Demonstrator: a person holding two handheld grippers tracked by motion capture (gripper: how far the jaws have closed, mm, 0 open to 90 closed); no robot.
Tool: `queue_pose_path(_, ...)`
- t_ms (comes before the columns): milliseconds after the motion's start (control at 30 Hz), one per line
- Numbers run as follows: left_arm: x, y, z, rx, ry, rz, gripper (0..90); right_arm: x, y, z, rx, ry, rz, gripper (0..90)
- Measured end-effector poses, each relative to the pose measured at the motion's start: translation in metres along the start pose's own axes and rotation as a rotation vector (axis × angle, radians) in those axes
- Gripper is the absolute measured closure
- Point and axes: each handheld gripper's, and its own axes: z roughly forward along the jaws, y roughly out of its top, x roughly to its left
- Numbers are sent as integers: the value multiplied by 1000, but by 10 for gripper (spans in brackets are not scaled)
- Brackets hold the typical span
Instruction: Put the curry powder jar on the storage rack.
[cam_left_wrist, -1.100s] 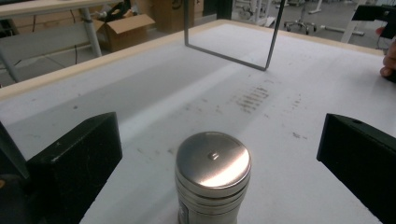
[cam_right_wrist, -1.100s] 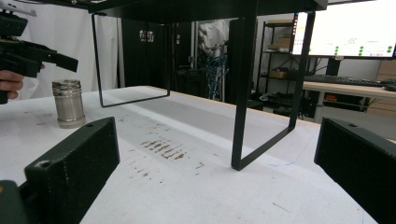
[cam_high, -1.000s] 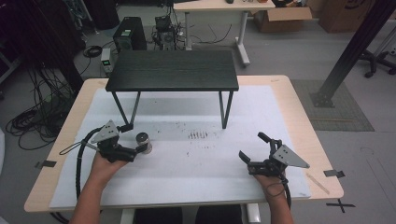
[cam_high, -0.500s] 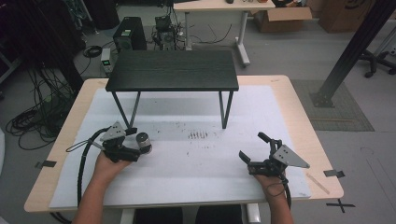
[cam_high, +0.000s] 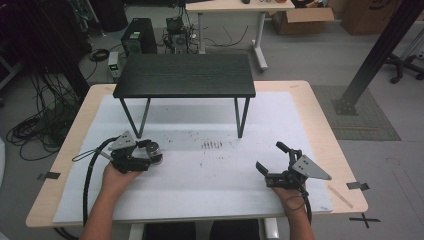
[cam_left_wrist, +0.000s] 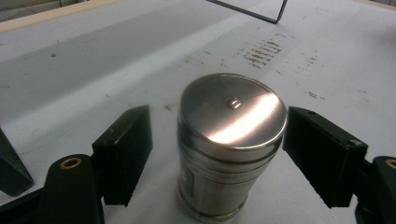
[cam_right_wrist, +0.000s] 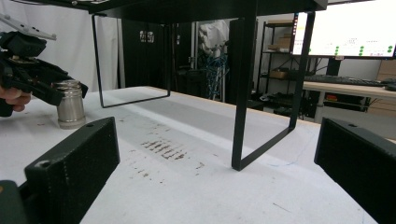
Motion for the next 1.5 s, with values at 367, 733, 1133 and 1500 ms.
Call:
queue_pose_path(367,0,-1,1,8,19,19,338,0,0,0,-1,-1,3,0)
queue_pose_path(733,-3,-3,-3,-28,31,40,485,0,0,0,1,-1,4,0)
queue_pose_path(1133,-4,10,-26,-85,16,8,489,0,0,0,1,0,4,0)
queue_pose_path(1500,-5,43,-47,-87,-35,-12,489,0,0,0,3,0,4,0)
